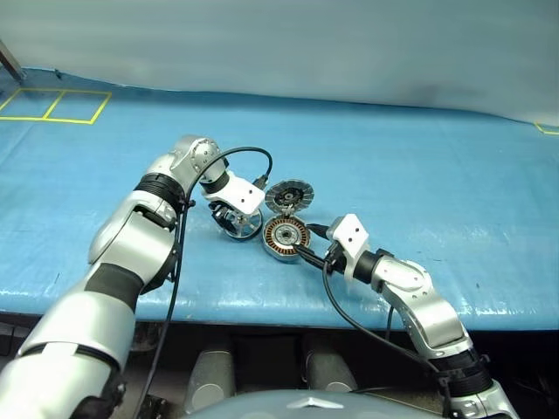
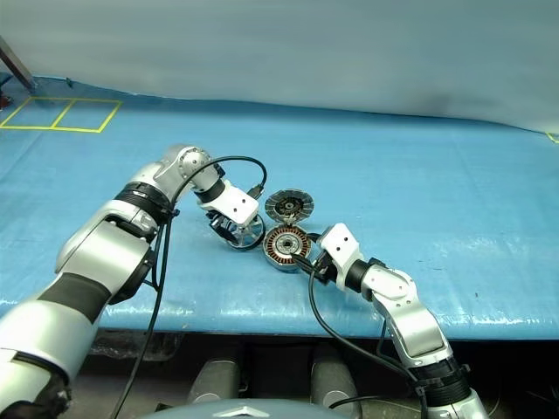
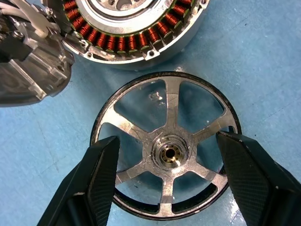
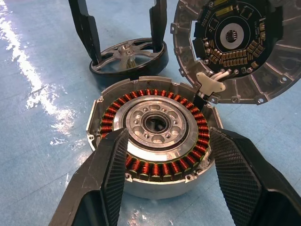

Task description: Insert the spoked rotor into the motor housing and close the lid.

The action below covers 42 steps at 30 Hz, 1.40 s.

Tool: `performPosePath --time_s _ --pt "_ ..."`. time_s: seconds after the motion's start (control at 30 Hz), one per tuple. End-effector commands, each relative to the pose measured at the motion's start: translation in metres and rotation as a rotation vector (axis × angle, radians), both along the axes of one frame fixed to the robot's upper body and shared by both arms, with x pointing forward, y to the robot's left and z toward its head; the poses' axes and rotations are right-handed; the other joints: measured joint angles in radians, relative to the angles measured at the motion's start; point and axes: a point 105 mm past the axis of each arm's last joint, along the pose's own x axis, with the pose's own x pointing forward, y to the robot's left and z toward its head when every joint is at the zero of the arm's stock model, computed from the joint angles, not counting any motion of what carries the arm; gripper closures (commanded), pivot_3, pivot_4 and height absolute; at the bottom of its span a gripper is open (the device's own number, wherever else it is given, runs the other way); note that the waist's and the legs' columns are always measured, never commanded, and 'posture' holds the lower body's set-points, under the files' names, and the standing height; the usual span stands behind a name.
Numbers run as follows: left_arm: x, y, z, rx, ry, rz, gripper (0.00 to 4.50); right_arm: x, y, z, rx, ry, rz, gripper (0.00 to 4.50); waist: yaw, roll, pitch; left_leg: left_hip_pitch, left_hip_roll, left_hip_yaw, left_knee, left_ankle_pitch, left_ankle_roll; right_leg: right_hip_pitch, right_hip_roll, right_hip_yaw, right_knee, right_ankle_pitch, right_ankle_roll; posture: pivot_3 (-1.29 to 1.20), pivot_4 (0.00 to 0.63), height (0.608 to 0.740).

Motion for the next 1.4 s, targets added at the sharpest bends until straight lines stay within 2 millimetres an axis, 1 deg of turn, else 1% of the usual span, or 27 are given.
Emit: performPosePath --time_s 0.03,0.33,0.43,0.47,0.73,0.93,1.07,1.2,1.27,1.4 --pt "0.003 -0.005 0.006 0.007 -0.043 -0.029 0.95 0.000 0.003 0.014 0.015 -0.062 0.011 1.63 0.000 0.000 0.000 0.000 0.000 0.000 0.000 0.000 0.000 0.000 0.000 0.000 0.000 0.000 0.000 0.00 0.150 0.740" --pt "0.003 0.001 0.001 0.031 -0.036 -0.018 0.95 0.000 0.001 0.014 0.010 -0.062 0.003 1.63 0.000 0.000 0.000 0.000 0.000 0.000 0.000 0.000 0.000 0.000 0.000 0.000 0.000 0.000 0.000 0.00 0.150 0.740" --pt "0.003 0.002 0.000 0.027 -0.038 -0.013 1.54 0.001 0.001 0.014 0.010 -0.064 0.002 1.63 0.000 0.000 0.000 0.000 0.000 0.000 0.000 0.000 0.000 0.000 0.000 0.000 0.000 0.000 0.000 0.00 0.150 0.740" --pt "0.003 0.003 0.000 0.028 -0.042 -0.012 1.85 0.001 0.001 0.014 0.009 -0.065 0.003 1.63 0.000 0.000 0.000 0.000 0.000 0.000 0.000 0.000 0.000 0.000 0.000 0.000 0.000 0.000 0.000 0.00 0.150 0.740" --pt "0.005 0.009 0.001 0.026 -0.046 0.007 1.85 0.003 0.001 0.015 0.008 -0.067 0.007 1.63 0.000 0.000 0.000 0.000 0.000 0.000 0.001 0.000 0.000 0.000 0.000 0.000 0.000 0.000 0.001 0.00 0.150 0.740" --pt "0.005 0.014 0.007 -0.003 -0.041 0.023 1.85 0.004 0.001 0.015 0.010 -0.066 0.005 1.63 -0.002 0.000 0.000 0.000 0.000 0.000 0.001 0.000 0.000 0.000 0.000 0.000 0.000 0.000 0.000 0.00 0.150 0.740" --pt "0.003 0.024 0.010 -0.019 -0.035 0.030 1.85 0.006 0.001 0.016 0.015 -0.067 0.004 1.63 -0.001 0.000 0.000 0.000 0.000 0.000 0.001 0.000 0.000 0.000 0.000 0.000 0.000 0.000 0.000 0.00 0.150 0.740" --pt "0.003 0.038 0.017 -0.089 -0.037 0.076 1.85 0.008 0.001 0.018 0.026 -0.080 -0.006 1.63 -0.003 0.000 0.000 0.000 0.000 0.000 0.000 0.000 0.000 0.000 0.000 0.000 0.000 0.000 0.000 0.00 0.150 0.740" --pt "0.002 0.042 0.019 -0.131 -0.032 0.098 1.85 0.009 0.000 0.019 0.029 -0.083 -0.015 1.63 -0.003 0.000 0.000 0.000 0.000 0.000 0.000 0.000 0.000 0.000 0.000 0.000 0.000 0.000 0.000 0.00 0.150 0.740" --pt "-0.006 0.049 0.020 -0.238 0.030 0.137 1.85 0.009 -0.002 0.018 0.041 -0.081 -0.030 1.63 0.000 0.000 0.000 0.000 0.000 0.000 0.000 0.000 0.000 0.000 0.000 0.000 0.000 0.002 -0.002 0.00 0.150 0.740"
